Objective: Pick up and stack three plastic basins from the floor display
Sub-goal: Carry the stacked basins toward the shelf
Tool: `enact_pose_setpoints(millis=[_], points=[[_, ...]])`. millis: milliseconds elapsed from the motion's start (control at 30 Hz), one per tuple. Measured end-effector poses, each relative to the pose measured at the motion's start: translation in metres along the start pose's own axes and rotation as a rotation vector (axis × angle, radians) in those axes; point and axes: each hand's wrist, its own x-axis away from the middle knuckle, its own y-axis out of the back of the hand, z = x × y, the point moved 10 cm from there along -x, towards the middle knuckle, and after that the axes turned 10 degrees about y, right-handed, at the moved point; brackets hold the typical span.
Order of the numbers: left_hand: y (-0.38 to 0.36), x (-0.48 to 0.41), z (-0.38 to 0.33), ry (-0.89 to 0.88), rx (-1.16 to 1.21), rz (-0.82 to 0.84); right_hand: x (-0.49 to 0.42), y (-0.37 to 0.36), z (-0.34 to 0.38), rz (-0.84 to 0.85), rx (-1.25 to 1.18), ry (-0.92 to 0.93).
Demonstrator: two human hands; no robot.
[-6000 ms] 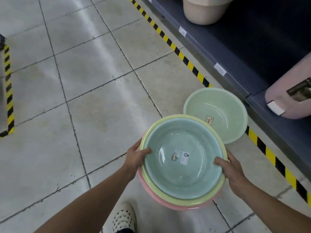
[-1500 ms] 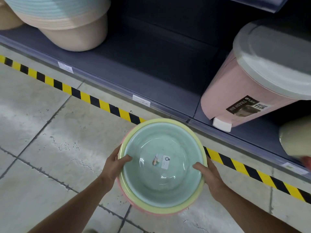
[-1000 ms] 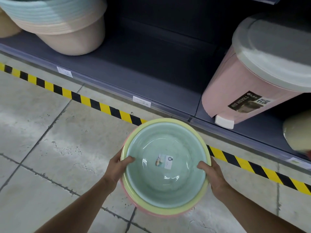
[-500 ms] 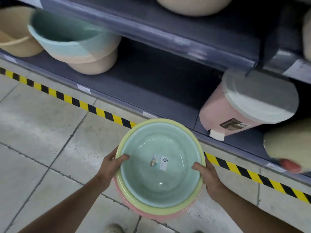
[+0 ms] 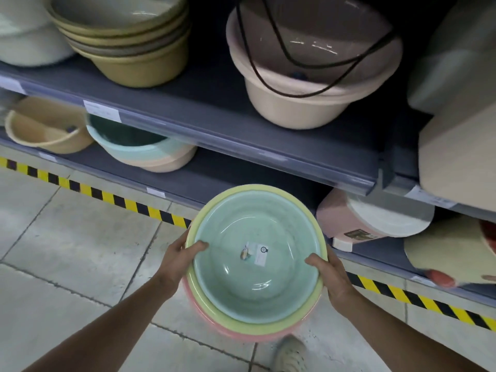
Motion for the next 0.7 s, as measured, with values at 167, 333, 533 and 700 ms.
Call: enact_pose_setpoints(millis=[167,333,533,700], points=[[-0.001,-0.025,-0.023,0.004,-0.005,-0.011,-0.033,-0.012,0.026,0.025,-0.007,0.036],[-0.002,-0.059,-0.024,0.009,-0.013,-0.017,-0.066,-0.022,0.022,0.017,-0.02,0.025],[0.001,-0.111,-0.018,0.042,-0.03,-0.005,-0.107,-0.039,-0.002,0.024,-0.022,0.053],[-0.005,-0.155,-0.02,0.037,-0.067,0.047,-0.14,-0.045,-0.034,-0.03,-0.031,0.032]])
